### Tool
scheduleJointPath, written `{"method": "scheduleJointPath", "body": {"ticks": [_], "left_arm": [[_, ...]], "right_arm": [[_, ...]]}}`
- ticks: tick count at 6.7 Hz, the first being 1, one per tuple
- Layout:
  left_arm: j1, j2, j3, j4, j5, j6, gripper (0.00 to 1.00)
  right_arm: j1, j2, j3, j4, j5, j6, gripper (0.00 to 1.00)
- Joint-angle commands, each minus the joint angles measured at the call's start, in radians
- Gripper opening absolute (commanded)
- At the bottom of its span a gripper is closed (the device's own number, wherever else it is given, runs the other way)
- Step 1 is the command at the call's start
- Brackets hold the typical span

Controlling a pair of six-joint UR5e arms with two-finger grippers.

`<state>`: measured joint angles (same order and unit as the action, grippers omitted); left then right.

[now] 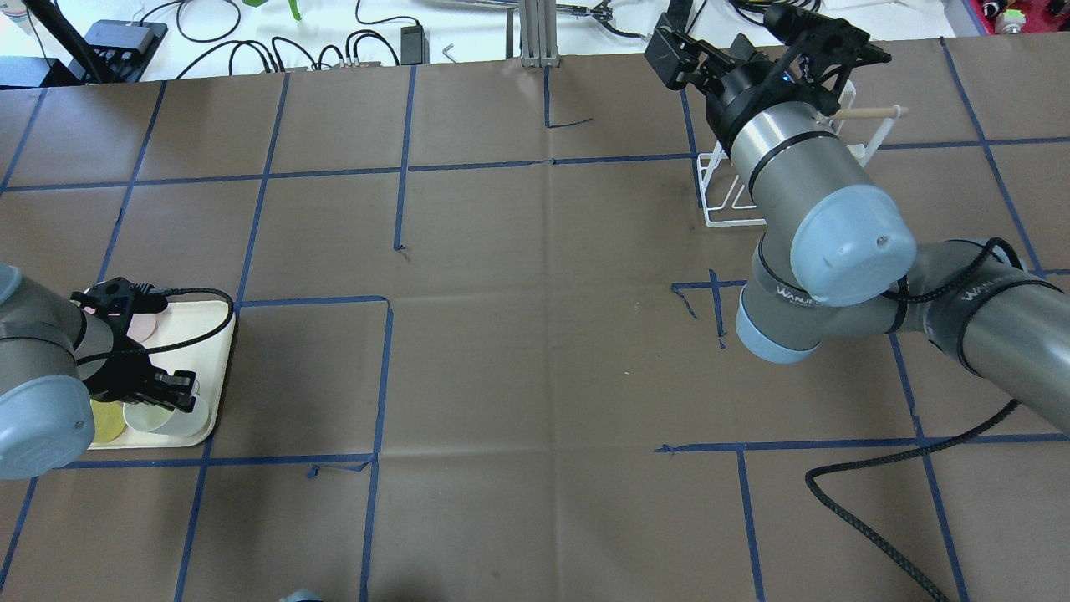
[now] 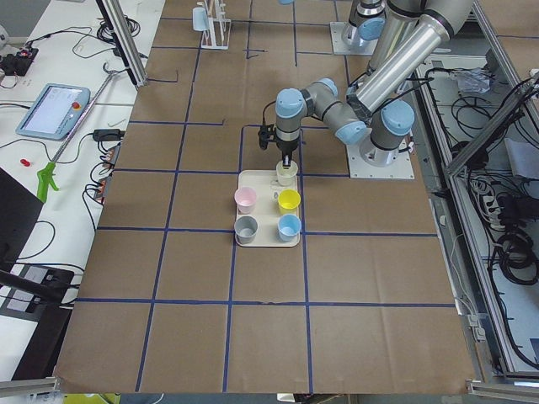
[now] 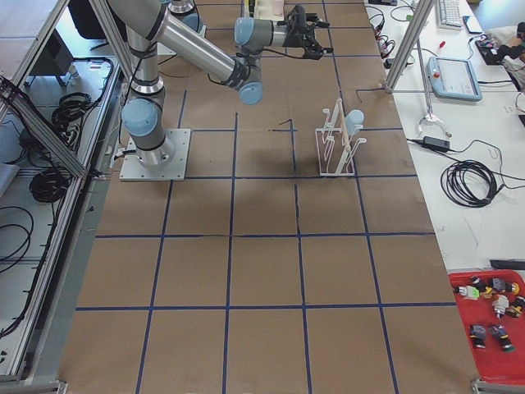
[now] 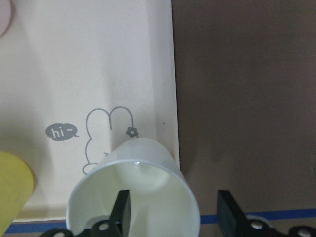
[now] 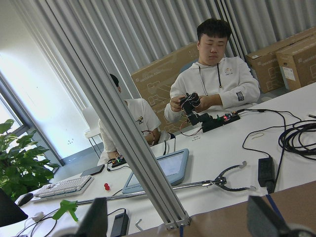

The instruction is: Transfer IKEA cup to right arm and place on rack

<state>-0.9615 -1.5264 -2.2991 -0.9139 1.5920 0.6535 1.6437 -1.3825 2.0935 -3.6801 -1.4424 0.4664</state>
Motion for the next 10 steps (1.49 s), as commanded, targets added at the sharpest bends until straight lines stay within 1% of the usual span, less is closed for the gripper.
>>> {"method": "scheduleJointPath", "body": {"ticks": [1,2,3,4,5,6,7,8,9,10], "left_arm": [[0.001,0.000,0.099,-0.032,-0.006,0.006,0.02],[-0.002,0.008,0.198,-0.153,-0.004,0.005,0.02],[-0.011,-0.010,0.363,-0.312,-0.007,0.003,0.02],[-0.022,-0.036,0.556,-0.483,-0.018,0.005,0.02],[-0.070,-0.104,0.711,-0.569,-0.038,0.002,0.02],[-0.136,-0.160,0.797,-0.572,-0.064,-0.002,0.02],[-0.196,-0.175,0.825,-0.569,-0.142,-0.002,0.02],[-0.253,-0.176,0.819,-0.563,-0.278,-0.003,0.02],[-0.299,-0.175,0.816,-0.547,-0.472,-0.002,0.02],[-0.327,-0.173,0.807,-0.492,-0.632,0.001,0.02]], "right_arm": [[0.043,-0.088,0.062,-0.004,-0.001,0.121,1.00],[0.069,-0.090,0.074,-0.006,0.000,0.147,1.00],[0.094,-0.090,0.076,-0.006,0.002,0.182,1.00],[0.119,-0.089,0.085,-0.001,0.003,0.298,1.00],[0.122,-0.089,0.127,-0.017,0.005,0.452,1.00],[0.122,-0.087,0.144,-0.017,0.007,0.577,1.00],[0.122,-0.087,0.145,-0.014,0.019,0.668,1.00],[0.120,-0.078,0.143,-0.008,0.110,0.749,1.00],[0.120,-0.076,0.143,0.000,0.143,0.838,1.00],[0.122,-0.084,0.145,0.000,0.143,0.909,1.00]]}}
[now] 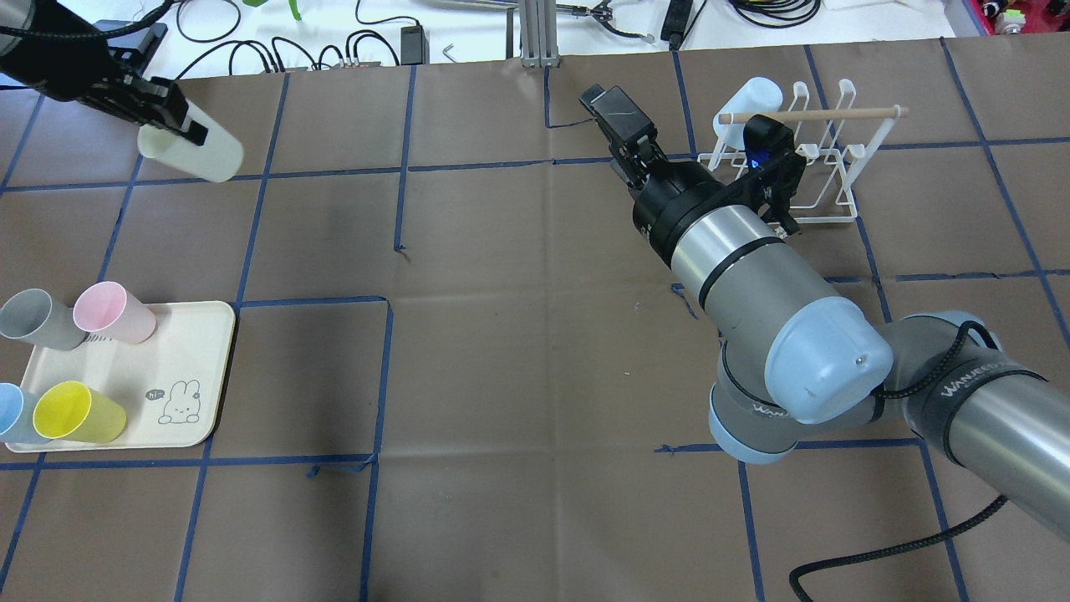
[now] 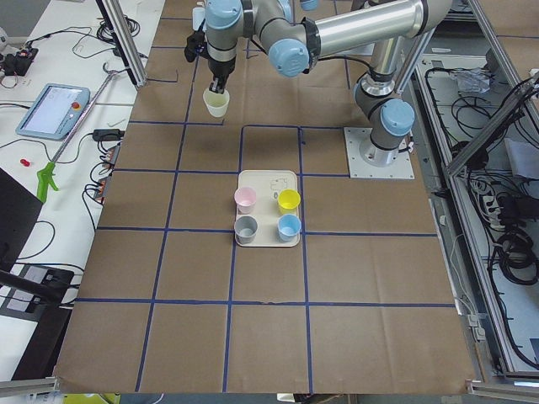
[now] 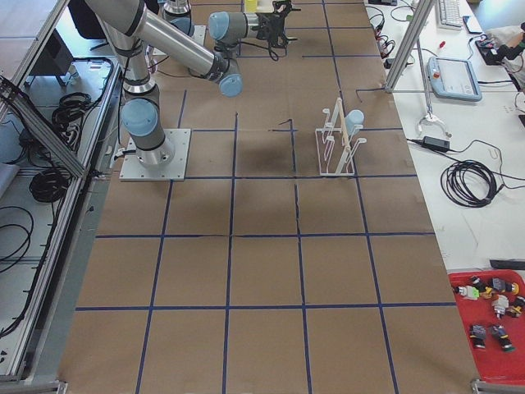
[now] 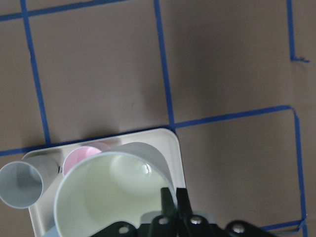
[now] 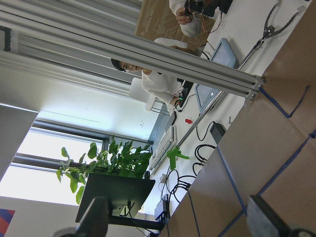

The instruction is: Transfer IKEA cup to right arm and place on rack

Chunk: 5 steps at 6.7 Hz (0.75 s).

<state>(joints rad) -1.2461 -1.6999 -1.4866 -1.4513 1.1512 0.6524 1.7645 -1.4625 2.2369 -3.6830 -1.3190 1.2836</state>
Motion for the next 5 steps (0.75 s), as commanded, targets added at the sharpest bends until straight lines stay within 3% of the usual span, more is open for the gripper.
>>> {"method": "scheduleJointPath", "body": {"ticks": [1,2,3,5], "left_arm": [[-0.058,0.009,-0.020,0.089,-0.344,0.007,0.02],[-0.067,0.031,-0.065,0.144,-0.498,0.036,0.02],[-0.082,0.063,-0.134,0.220,-0.560,0.052,0.02],[-0.134,0.086,-0.327,0.525,-0.599,0.052,0.03]], "right_arm": [[0.000,-0.001,0.001,0.005,0.021,0.147,1.00],[0.000,0.005,-0.003,0.005,0.033,0.228,1.00],[0.000,0.007,0.000,0.006,0.067,0.331,1.00],[0.000,0.007,-0.002,0.008,0.067,0.475,1.00]]}}
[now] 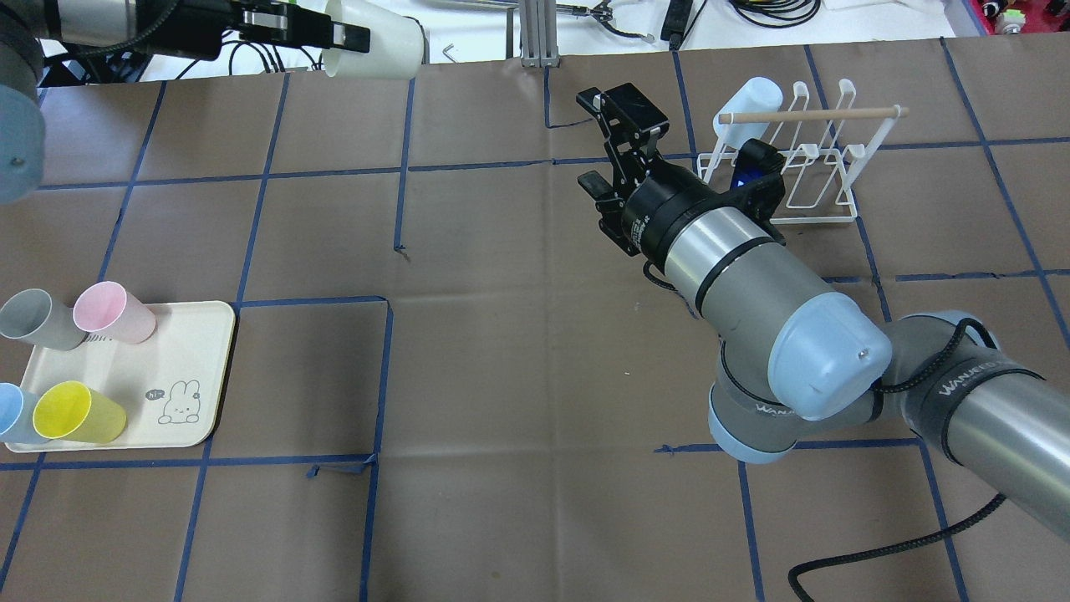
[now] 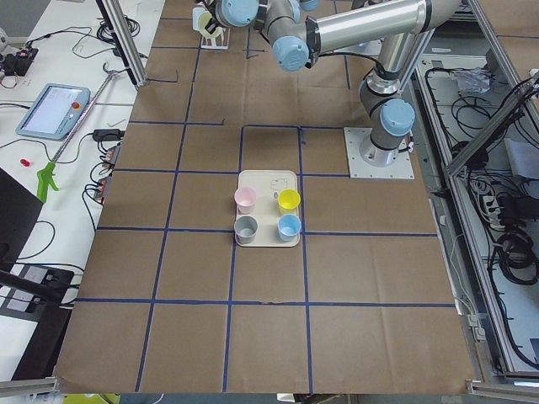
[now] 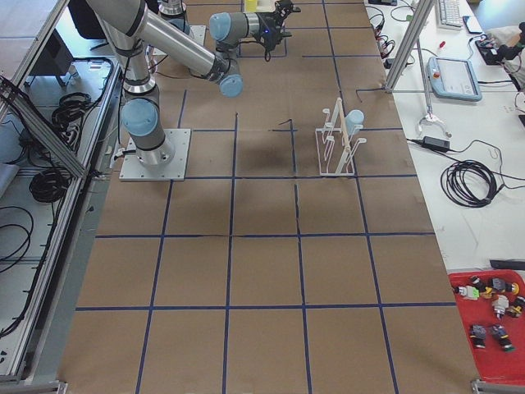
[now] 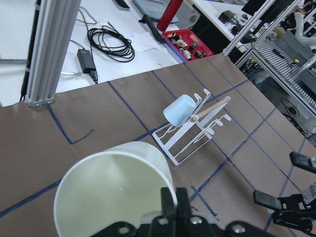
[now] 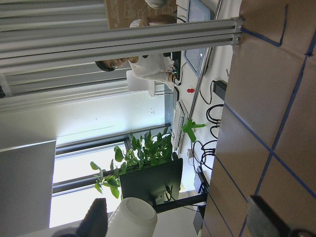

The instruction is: Transfer IKEA cup to right arm and place on rack

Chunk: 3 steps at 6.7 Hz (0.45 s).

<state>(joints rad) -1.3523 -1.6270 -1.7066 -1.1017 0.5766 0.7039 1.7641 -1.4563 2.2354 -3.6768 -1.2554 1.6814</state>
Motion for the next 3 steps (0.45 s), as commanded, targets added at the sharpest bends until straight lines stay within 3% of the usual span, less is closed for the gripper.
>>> {"method": "scheduleJointPath", "body": {"ticks": [1,3], "left_arm": [[-0.051,0.025,-0.202,0.310,-0.027,0.000,0.03],[-0.067,0.030,-0.332,0.539,-0.090,-0.045,0.04]], "right_arm": [[0.000,-0.009,-0.003,0.067,0.005,0.093,1.00],[0.001,-0.004,-0.016,0.124,0.005,0.100,1.00]]}}
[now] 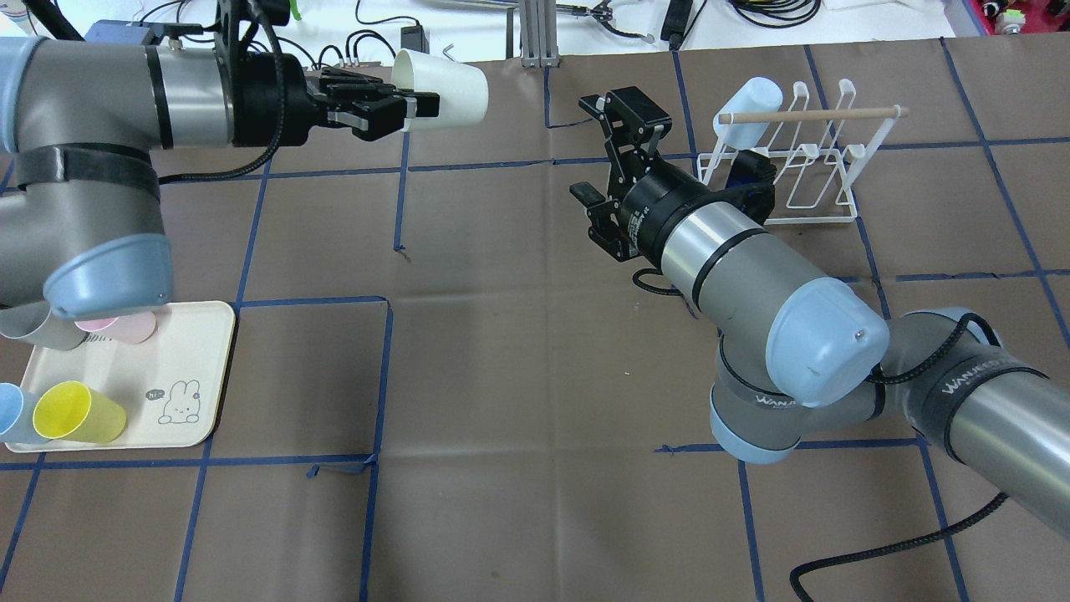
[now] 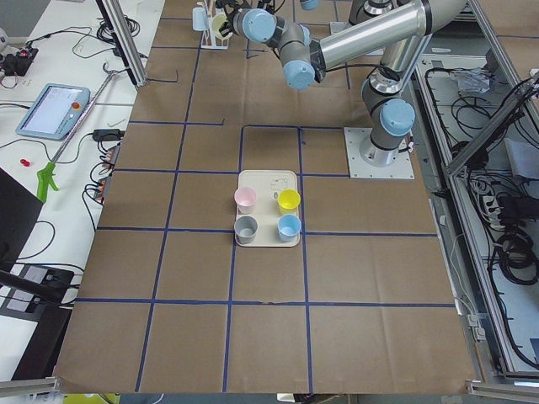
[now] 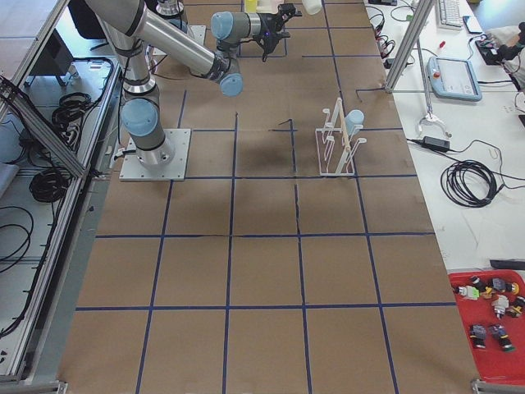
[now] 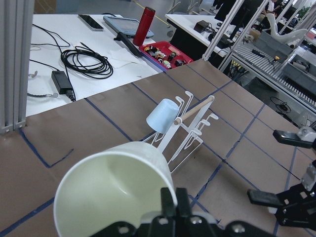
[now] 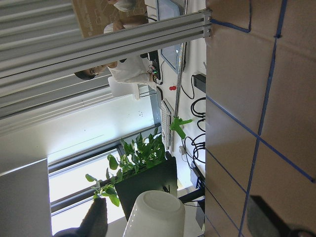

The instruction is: Transfer IKEA cup to right arm and place on rack

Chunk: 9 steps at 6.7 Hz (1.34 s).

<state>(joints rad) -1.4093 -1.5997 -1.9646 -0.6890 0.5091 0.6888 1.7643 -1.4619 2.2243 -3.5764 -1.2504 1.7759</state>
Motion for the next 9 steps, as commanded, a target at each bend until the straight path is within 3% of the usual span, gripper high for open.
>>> {"method": "scheduleJointPath", "body": {"ticks": [1,2,4,9], "left_arm": [[-0.011,0.029,-0.101,0.150,-0.024,-0.041,0.04],[-0.029,0.058,-0.147,0.158,-0.021,-0.035,0.04],[-0.036,0.038,-0.200,0.303,-0.021,-0.082,0.04],[-0.036,0.040,-0.200,0.309,-0.024,-0.097,0.06]], "right_arm": [[0.001,0.002,-0.005,0.024,0.000,0.004,1.00],[0.003,0.003,-0.006,0.033,-0.001,0.004,1.00],[0.026,0.003,-0.024,0.062,-0.001,0.007,1.00],[0.124,0.000,-0.043,0.165,-0.064,0.010,0.99]]}}
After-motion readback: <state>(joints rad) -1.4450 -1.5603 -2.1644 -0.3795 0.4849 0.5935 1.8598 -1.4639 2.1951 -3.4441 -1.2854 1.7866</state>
